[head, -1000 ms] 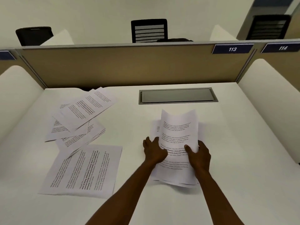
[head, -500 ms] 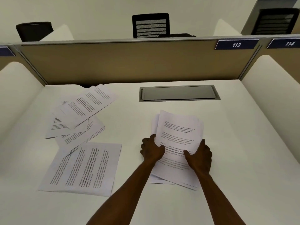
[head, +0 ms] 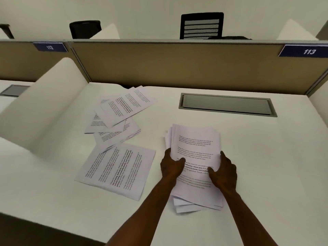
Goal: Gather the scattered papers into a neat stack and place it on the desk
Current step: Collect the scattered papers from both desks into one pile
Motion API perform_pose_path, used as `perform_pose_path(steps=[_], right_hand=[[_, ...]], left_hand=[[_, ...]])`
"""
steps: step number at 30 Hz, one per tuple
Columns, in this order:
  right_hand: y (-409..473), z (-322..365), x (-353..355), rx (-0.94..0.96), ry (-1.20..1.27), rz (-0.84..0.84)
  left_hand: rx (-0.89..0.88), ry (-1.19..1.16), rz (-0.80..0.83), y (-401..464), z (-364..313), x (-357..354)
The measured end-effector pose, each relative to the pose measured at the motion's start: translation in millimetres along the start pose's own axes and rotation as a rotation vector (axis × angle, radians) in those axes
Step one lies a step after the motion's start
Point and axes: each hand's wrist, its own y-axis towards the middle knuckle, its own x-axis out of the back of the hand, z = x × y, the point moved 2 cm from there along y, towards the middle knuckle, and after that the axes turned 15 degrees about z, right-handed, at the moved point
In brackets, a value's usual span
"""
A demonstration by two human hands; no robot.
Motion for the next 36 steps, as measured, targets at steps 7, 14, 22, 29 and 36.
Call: perform_pose_path(steps=[7, 14, 22, 29, 36], right_hand=[[0, -12, -3, 0.007, -0.024, 0.001], [-1, 0, -17, 0.059, -0.032, 0.024], [-13, 20, -26, 0.148, -0.007, -0.122], [-20, 75, -48, 0.373, 0.076, -0.106], [-21, 138, -85, 0.573, 0.035, 0.04]], left_hand=[[0.005, -0.019, 0.04, -6, 4, 9], [-0.021, 0.064, -0.016, -10, 16, 36], [0.117, 0.821, -0.363, -24, 73, 107], [0.146, 0.925, -0.248, -37, 107, 162], [0.094, 0.839, -0.159, -39, 97, 215]])
